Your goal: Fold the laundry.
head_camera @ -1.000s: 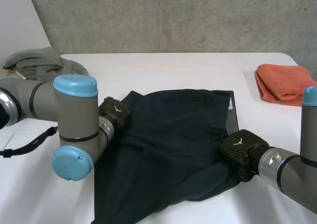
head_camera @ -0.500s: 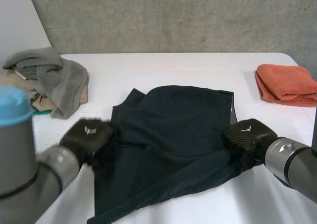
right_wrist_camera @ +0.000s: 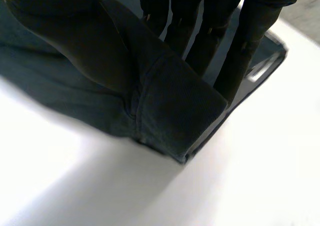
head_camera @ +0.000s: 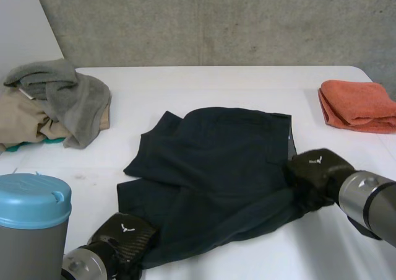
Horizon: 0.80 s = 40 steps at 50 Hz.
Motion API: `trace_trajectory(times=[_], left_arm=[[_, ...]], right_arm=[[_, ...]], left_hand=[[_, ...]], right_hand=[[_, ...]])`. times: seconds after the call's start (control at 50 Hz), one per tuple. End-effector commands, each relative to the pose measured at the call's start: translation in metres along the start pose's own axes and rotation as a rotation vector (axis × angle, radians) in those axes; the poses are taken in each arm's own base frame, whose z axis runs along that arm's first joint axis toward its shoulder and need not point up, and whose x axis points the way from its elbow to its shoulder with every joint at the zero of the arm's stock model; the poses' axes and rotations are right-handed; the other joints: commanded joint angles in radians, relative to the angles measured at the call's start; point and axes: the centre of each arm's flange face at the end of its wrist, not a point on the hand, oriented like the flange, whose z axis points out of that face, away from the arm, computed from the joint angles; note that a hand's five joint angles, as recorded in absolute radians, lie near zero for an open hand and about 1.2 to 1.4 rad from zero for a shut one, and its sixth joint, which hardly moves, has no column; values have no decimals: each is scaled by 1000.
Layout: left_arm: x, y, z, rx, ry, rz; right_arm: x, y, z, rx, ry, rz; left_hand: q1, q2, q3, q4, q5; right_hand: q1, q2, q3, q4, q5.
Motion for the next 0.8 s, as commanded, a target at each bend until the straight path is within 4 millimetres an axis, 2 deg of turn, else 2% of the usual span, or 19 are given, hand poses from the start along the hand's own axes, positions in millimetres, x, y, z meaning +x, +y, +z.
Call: trace_trajectory(times=[0.02, 0.06, 0.14, 0.18, 0.26, 0.28, 0.34, 0.42, 0.5, 0.56, 0.58, 0.64, 0.66, 0.7, 0.72, 0.74, 0.76, 0.78, 0.8], left_arm=[[14, 13, -17, -108, 84, 154], [23, 17, -30, -167, 159, 220], [26, 11, -42, -220, 208, 259], [24, 3, -42, -204, 198, 260], [14, -26, -25, -113, 116, 257], [7, -39, -14, -63, 68, 250], [-2, -59, 4, 10, -6, 238], [-14, -95, 35, 173, -106, 217], [-28, -141, 74, 406, -197, 206], [-32, -161, 94, 508, -239, 225], [-35, -172, 108, 560, -268, 248], [-41, -184, 129, 616, -318, 291], [-42, -185, 145, 619, -332, 318], [-40, -186, 157, 618, -335, 343], [-40, -184, 163, 613, -336, 351], [-38, -184, 170, 611, -336, 360], [-38, -183, 173, 606, -336, 360], [-38, -183, 175, 604, -336, 358], [-38, -184, 176, 608, -339, 357]], right_arm=[[-9, 34, -31, -261, -221, -288], [-11, 42, -41, -326, -326, -388], [-7, 39, -36, -319, -304, -386], [-3, 36, -31, -303, -277, -361], [7, 23, -17, -237, -191, -297], [11, 19, -9, -201, -157, -272], [19, 12, 4, -145, -94, -239], [35, 3, 23, -59, 35, -189], [49, -4, 39, 37, 162, -156], [57, -11, 55, 141, 250, -151], [60, -14, 63, 192, 283, -151], [63, -16, 77, 265, 318, -163], [64, -17, 88, 305, 337, -176], [63, -17, 98, 341, 351, -187], [63, -16, 103, 357, 359, -193], [63, -16, 113, 390, 372, -207], [63, -15, 118, 401, 386, -213], [63, -15, 123, 416, 393, -220], [64, -16, 127, 433, 408, -231]], left_hand=[[248, 203, 211, 204, 212], [248, 203, 211, 204, 212], [248, 203, 211, 204, 212], [248, 203, 211, 204, 212], [248, 203, 211, 204, 212], [248, 203, 211, 204, 212], [248, 203, 211, 204, 212], [248, 203, 211, 204, 212], [248, 203, 211, 204, 212], [248, 203, 211, 204, 212], [248, 203, 211, 204, 212], [248, 203, 211, 204, 212], [248, 203, 211, 204, 212], [248, 203, 211, 204, 212], [248, 203, 211, 204, 212], [248, 203, 211, 204, 212], [248, 203, 211, 204, 212], [173, 128, 135, 129, 137], [-23, -68, -60, -67, -59]], right_hand=[[278, 225, 207, 197, 205], [278, 225, 207, 197, 205], [278, 225, 207, 197, 205], [278, 225, 207, 197, 205], [278, 225, 207, 197, 205], [278, 225, 207, 197, 205], [278, 225, 207, 197, 205], [278, 225, 207, 197, 205], [278, 225, 207, 197, 205], [278, 225, 207, 197, 205], [278, 225, 207, 197, 205], [278, 225, 207, 197, 205], [278, 225, 207, 197, 205], [278, 225, 207, 197, 205], [167, 115, 96, 87, 94], [-340, -392, -411, -420, -413], [-595, -647, -666, -675, -668], [-778, -830, -849, -858, -850], [-944, -996, -1015, -1024, -1017]])
